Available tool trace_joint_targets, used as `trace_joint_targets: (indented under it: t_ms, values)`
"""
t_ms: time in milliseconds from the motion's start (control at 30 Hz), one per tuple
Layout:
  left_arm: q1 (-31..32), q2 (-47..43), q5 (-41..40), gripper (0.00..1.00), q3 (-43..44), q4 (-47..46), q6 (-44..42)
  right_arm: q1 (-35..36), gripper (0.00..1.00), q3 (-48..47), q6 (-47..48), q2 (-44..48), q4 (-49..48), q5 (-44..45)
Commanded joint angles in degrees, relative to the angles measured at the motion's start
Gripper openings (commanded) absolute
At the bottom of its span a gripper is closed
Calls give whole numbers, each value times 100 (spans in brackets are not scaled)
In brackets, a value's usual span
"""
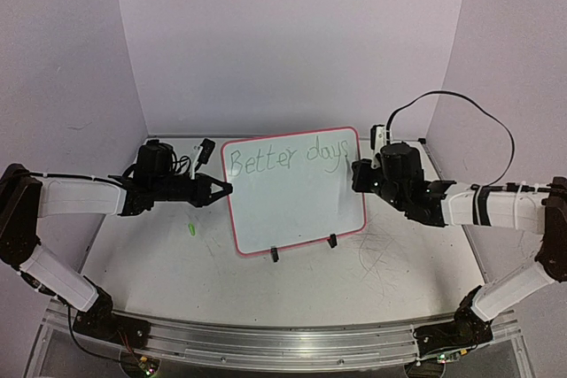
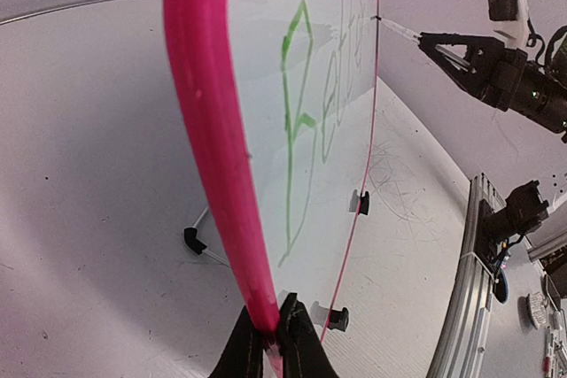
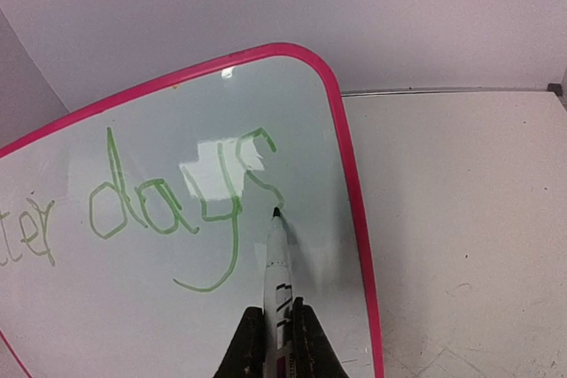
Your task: Write a sentence on the whiteboard
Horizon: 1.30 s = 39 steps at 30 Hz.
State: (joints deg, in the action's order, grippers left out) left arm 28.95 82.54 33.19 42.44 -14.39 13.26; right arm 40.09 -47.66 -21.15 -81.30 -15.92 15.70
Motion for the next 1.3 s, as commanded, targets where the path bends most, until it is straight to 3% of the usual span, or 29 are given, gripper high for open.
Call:
trace_joint_targets:
  t_ms: [0, 333, 467, 633, 933, 1267]
  values:
    - [67, 51, -526, 0, 198, 204, -438, 104, 0, -101, -72, -59, 81, 2]
    - [75, 50, -557, 0, 215, 216, -425, 275, 0, -332, 203, 215, -105, 106]
    - [76, 24, -604, 0, 204, 235, -399, 326, 0, 148, 269, 953, -126, 254]
    - [76, 15, -645, 0, 174, 233, -383, 510, 0, 700, 398, 1238, -34, -326]
    - [85, 21, -692, 0, 194, 257, -336, 1814, 0, -615, 827, -387, 18, -664]
    - [122, 90, -648, 0, 256, 332, -370, 2505, 0, -2189, 1254, -1978, 283, -785]
